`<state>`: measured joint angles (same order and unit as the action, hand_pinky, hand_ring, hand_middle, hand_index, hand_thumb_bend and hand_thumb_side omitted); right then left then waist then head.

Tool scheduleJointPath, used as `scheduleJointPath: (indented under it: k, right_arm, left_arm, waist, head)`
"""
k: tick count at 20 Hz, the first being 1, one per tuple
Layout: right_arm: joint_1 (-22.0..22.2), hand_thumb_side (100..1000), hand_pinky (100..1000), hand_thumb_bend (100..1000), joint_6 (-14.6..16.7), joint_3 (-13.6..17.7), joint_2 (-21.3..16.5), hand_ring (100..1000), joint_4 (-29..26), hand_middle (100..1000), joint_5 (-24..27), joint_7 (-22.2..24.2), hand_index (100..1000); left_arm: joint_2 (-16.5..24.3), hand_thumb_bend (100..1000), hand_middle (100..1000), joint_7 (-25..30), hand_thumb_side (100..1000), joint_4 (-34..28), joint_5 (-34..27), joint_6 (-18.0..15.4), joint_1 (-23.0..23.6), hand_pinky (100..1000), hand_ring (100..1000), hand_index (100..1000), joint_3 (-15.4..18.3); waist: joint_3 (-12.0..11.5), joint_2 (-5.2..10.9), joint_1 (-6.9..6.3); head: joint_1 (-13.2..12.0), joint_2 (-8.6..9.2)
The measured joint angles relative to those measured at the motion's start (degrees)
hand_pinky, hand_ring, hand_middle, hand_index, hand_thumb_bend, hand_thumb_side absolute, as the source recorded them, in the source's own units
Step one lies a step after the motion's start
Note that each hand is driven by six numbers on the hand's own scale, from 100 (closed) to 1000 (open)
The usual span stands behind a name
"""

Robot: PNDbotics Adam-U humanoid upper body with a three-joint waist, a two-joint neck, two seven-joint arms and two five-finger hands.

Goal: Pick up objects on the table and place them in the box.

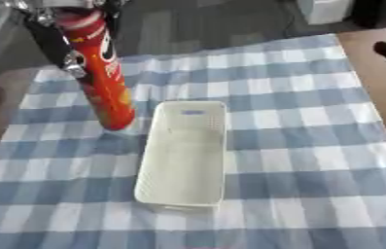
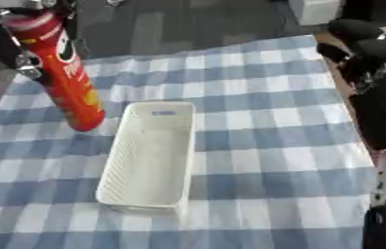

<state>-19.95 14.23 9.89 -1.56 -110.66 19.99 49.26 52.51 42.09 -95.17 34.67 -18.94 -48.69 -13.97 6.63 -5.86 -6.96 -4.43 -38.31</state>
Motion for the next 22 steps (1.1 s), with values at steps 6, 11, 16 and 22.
scheduleJointPath:
  k: [6, 11, 16, 22]
  right_arm:
    - [0.5, 533, 946, 100, -0.1, 0.0, 0.0, 987, 0.0, 885, -0.4, 0.1, 818]
    - [0.9, 534, 949, 100, -0.2, 0.0, 0.0, 989, 0.0, 885, -0.4, 0.2, 819]
    - [1.0, 533, 951, 100, -0.3, 0.0, 0.0, 991, 0.0, 885, -0.5, 0.3, 819]
    - [1.4, 533, 951, 100, -0.4, 0.0, 0.1, 992, 0.0, 885, -0.8, 0.4, 820]
  left_arm:
    - [1.7, 579, 182, 2.5, 100, -5.8, -4.1, 1.8, 0.0, 100, 166, 201, 0.5]
    - [2.0, 578, 182, 3.8, 100, -8.0, -5.4, 2.7, -0.9, 100, 166, 202, 0.7]
    - [1.3, 535, 181, 5.0, 100, -8.8, -7.2, 3.2, -3.0, 100, 163, 204, 0.3]
    - [-1.2, 511, 181, 6.3, 101, -9.9, -10.1, 4.3, -6.1, 100, 163, 206, -1.6]
  waist:
    - [-0.4, 0.54, -0.04]
    - [-0.8, 0.88, -0.04]
    - [-0.8, 1.28, -0.06]
    - [-0.7, 1.68, -0.06]
  head:
    - [1.0, -0.42]
    - [1.5, -0.48]
    - [1.9, -0.70]
    - [2.4, -0.96]
